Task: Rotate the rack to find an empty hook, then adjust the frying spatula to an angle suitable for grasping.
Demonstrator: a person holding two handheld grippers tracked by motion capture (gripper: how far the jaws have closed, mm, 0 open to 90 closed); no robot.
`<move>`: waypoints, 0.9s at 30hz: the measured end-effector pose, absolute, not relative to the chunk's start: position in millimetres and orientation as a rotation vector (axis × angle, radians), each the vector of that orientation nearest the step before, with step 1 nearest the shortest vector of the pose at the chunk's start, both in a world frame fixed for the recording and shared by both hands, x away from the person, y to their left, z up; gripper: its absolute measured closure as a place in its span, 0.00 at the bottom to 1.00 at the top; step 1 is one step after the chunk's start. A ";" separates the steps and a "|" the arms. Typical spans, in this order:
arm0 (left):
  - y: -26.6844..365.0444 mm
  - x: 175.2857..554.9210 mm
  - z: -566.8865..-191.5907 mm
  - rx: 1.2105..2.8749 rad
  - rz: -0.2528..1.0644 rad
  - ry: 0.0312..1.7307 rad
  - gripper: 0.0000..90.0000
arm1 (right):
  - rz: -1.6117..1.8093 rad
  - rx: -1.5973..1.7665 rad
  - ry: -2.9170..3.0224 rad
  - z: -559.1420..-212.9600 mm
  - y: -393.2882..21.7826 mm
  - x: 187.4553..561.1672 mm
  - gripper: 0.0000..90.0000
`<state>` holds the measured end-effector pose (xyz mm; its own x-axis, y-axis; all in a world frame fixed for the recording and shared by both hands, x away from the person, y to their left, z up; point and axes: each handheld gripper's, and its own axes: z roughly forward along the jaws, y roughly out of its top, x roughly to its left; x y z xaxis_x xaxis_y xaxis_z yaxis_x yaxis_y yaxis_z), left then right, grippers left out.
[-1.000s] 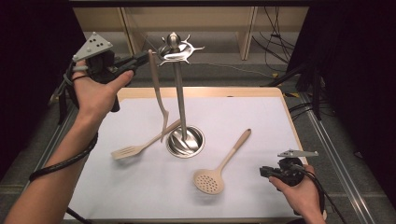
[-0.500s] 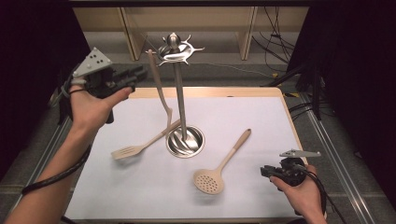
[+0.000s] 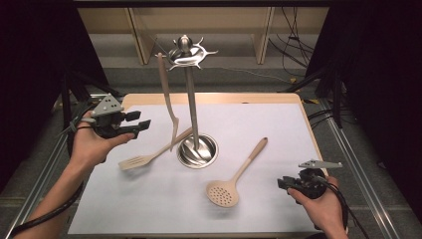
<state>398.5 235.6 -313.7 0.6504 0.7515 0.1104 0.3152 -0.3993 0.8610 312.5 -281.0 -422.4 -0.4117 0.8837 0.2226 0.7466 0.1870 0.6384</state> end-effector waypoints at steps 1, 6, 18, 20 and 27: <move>237.2 400.0 -318.9 2.004 0.616 0.849 0.58 | 1.036 1.583 2.262 -422.3 -280.7 312.1 0.78; 241.0 404.8 -333.8 2.071 0.583 0.901 0.58 | 1.037 1.607 2.259 -421.7 -281.0 311.3 0.78; 243.8 424.4 -371.6 2.205 0.456 1.008 0.58 | 1.045 1.572 2.269 -418.2 -279.9 314.0 0.79; 243.5 428.0 -377.3 2.227 0.439 1.015 0.58 | 1.037 1.572 2.273 -419.7 -280.0 315.8 0.79; 244.3 422.3 -392.3 2.326 0.375 1.003 0.56 | 1.028 1.588 2.281 -423.3 -284.1 313.2 0.79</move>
<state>422.3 244.3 -392.3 0.6786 0.7339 0.0294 0.5730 -0.5539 0.6040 313.2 -284.1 -423.3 -0.4145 0.8798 0.2328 0.7571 0.1915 0.6246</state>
